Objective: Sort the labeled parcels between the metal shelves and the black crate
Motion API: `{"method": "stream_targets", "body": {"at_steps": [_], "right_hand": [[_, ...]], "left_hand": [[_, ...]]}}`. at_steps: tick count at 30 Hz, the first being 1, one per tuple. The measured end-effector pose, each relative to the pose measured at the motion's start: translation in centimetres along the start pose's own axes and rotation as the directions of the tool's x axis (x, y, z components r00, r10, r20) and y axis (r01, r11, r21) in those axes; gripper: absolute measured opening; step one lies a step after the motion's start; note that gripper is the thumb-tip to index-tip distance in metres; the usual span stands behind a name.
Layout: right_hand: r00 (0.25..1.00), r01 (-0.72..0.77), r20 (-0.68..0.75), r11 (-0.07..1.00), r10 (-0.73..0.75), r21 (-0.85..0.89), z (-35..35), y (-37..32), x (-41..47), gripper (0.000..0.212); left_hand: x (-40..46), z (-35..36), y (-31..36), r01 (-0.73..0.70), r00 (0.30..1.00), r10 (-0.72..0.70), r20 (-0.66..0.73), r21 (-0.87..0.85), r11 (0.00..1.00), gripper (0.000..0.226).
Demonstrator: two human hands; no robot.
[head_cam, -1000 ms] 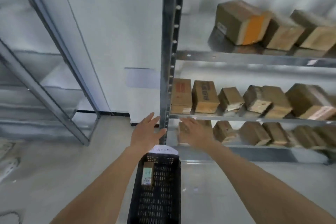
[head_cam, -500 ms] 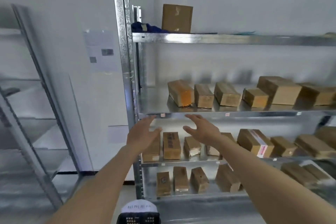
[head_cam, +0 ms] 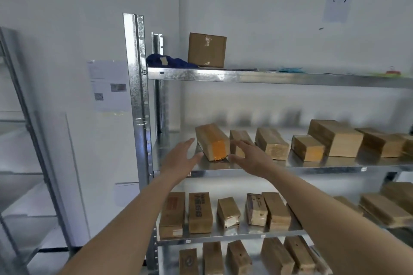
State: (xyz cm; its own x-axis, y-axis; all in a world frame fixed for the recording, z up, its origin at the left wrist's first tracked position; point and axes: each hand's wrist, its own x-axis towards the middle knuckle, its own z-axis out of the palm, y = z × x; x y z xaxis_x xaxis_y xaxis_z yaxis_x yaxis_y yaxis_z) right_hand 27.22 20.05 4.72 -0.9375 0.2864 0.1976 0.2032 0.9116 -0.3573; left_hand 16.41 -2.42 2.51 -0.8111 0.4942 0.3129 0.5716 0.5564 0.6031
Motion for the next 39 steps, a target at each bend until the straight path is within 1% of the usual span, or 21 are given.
{"method": "stream_targets", "body": {"at_steps": [3,5,7,10,14,19,24,28,33,36,39], "right_hand": [[1.0,-0.004,0.017,1.0,0.004,-0.013,0.0,1.1,2.7,0.058],[0.999,-0.01,0.033,1.0,0.01,-0.028,1.0,2.3,5.9,0.056],[0.998,-0.034,0.046,0.999,0.035,-0.027,0.9,3.3,8.1,0.059],[0.999,-0.031,0.044,0.999,0.032,-0.029,0.7,3.5,8.1,0.061],[0.996,-0.03,0.088,0.999,0.033,-0.044,1.1,3.9,8.7,0.062],[0.991,-0.019,0.133,0.999,0.024,-0.045,1.9,5.2,13.3,0.063],[0.984,-0.005,0.176,0.999,0.011,-0.033,3.5,6.9,17.6,0.063],[0.976,0.003,0.219,1.0,-0.006,0.016,5.2,8.7,20.7,0.066],[0.968,0.034,0.247,0.997,-0.05,0.069,6.1,9.1,22.6,0.07],[0.969,0.032,0.239,0.993,-0.06,0.117,6.6,9.0,23.1,0.065],[0.974,0.021,0.221,0.987,-0.056,0.158,6.8,8.4,23.1,0.063]], "left_hand": [[2.8,1.0,-0.5,0.001,1.0,0.0,0.011,-0.039,0.999,0.069],[6.2,2.6,-1.7,0.004,0.999,-0.002,0.039,-0.063,0.998,0.071],[8.8,3.8,-1.7,0.008,0.998,-0.004,0.062,-0.064,0.998,0.072],[8.6,4.2,-1.5,0.003,0.998,0.001,0.059,-0.063,0.998,0.071],[8.6,5.1,-2.2,0.017,0.996,-0.012,0.085,-0.054,0.998,0.071],[12.6,7.5,-3.2,0.073,0.995,-0.067,0.08,-0.072,0.995,0.071],[15.7,9.7,-4.3,0.119,0.988,-0.105,0.117,-0.121,0.985,0.072],[17.7,11.2,-4.6,0.137,0.986,-0.118,0.121,-0.165,0.977,0.071],[19.0,12.8,-4.7,0.165,0.983,-0.139,0.122,-0.237,0.957,0.068],[19.7,13.3,-4.9,0.196,0.977,-0.16,0.14,-0.307,0.931,0.07],[20.2,13.5,-5.1,0.218,0.975,-0.188,0.116,-0.362,0.906,0.068]]}}
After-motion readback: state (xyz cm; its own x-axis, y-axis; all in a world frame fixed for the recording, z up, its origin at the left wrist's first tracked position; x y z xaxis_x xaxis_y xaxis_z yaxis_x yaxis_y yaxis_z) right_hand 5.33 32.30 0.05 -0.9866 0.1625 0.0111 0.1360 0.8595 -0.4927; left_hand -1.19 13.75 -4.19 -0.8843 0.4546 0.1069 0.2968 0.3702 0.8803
